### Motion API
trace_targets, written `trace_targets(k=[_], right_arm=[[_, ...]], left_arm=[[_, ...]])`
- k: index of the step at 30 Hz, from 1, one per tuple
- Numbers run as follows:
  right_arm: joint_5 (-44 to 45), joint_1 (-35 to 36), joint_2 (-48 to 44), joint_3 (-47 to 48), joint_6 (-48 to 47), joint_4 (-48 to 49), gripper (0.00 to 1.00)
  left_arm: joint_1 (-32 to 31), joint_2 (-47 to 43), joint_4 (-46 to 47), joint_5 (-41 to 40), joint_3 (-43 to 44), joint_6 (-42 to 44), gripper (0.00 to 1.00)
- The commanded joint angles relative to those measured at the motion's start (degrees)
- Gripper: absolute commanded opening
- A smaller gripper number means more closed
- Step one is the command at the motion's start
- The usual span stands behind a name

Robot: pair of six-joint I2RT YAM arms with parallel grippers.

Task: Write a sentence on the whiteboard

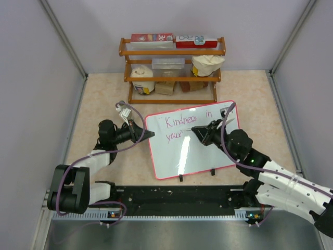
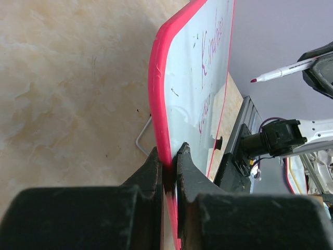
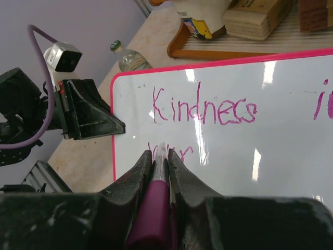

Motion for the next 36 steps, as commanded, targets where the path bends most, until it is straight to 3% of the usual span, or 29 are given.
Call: trace_targets(k=[1,10,36], right_arm=[[-0.7,-1.6,-2.3,2.6,-1.8,-0.9,0.00],[-7.3,-9.5,-5.8,0.9,0.2,-3.8,0.00],[-3.4,-9.5,-1.3,-1.2,-2.1,-6.0,0.00]], left_arm=[[-0.5,0.9,-1.2,-8.1,-1.1,11.7,0.00],[-0.5,1.1,-1.1,-8.0,-1.1,11.6,0.00],[-0.5,1.3,-1.1,-8.0,-1.0,11.5,0.00]])
